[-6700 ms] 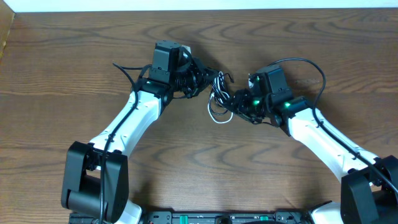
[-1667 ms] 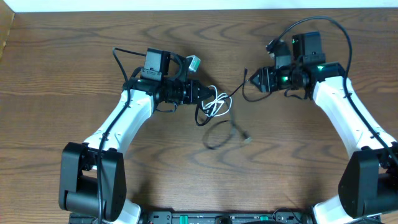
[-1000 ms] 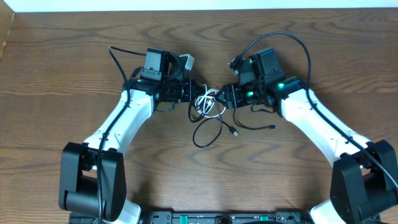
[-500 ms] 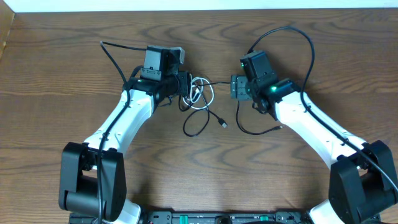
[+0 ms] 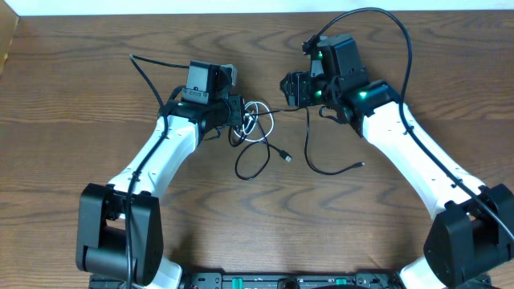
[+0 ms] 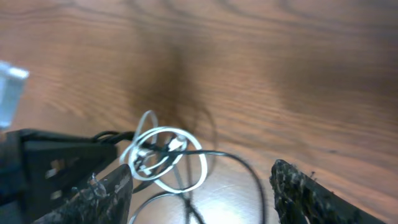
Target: Untangle cables
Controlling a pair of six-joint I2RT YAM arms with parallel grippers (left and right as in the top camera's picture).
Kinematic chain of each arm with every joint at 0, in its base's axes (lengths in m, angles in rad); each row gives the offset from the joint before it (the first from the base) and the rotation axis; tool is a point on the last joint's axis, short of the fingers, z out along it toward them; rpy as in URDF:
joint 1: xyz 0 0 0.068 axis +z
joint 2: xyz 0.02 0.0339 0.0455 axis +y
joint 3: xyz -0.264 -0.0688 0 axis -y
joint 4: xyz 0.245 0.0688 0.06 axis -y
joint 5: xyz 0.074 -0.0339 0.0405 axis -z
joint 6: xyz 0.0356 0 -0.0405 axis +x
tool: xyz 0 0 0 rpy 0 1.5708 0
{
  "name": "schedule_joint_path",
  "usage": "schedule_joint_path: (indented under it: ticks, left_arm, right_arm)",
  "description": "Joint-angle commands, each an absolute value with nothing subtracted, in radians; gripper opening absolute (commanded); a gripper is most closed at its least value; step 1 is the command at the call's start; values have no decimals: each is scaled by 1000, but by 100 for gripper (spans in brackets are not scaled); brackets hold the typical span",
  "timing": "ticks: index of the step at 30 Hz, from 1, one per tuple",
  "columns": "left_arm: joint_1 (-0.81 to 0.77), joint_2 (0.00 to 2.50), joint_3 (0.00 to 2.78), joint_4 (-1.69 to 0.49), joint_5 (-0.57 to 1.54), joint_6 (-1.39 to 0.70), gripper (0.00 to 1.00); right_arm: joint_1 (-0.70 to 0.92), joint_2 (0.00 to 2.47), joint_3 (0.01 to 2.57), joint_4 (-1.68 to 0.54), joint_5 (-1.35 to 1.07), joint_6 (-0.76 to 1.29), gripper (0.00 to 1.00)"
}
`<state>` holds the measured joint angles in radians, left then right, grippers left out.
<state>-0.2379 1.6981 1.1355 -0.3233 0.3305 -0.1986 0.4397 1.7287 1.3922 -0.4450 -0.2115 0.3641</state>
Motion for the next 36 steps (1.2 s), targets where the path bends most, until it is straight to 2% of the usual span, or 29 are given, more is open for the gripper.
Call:
schedule_joint_path:
  ticks: [1,5,8,9,13,16,27,36]
  left_arm:
    - [-237,1682,1133,-326,320,-200,7]
    - [-237,1682,1134,-320,320,-199,8]
    - [-237,1682,1133,-320,320,-199,8]
    - [-237,1682,1133,-320,320,-199,8]
    - [-237,1682,1134,-316,319,-208,8]
    - [-236,1682,1133,-314,270,-300,8]
    - [-236,1682,1133,-325,242,-339,8]
    - [-236,1682,1133,-332,242,-373,8]
  right_arm:
    - [467,1763,1399,-445,-299,392,65]
    - [495,1811,1399,-432,-299,392,59]
    - [518,1856,1399,-411,-299,393,41]
    - [528,1873,1399,-403,-299,393,38]
    - [562,1936,1399,-365,-326,392,34]
    - [578,1976,1399,-330,-356,395,28]
    - [585,2048,1399,-208,-401,432,29]
    - [617,2048,1399,-197,-410,433,28]
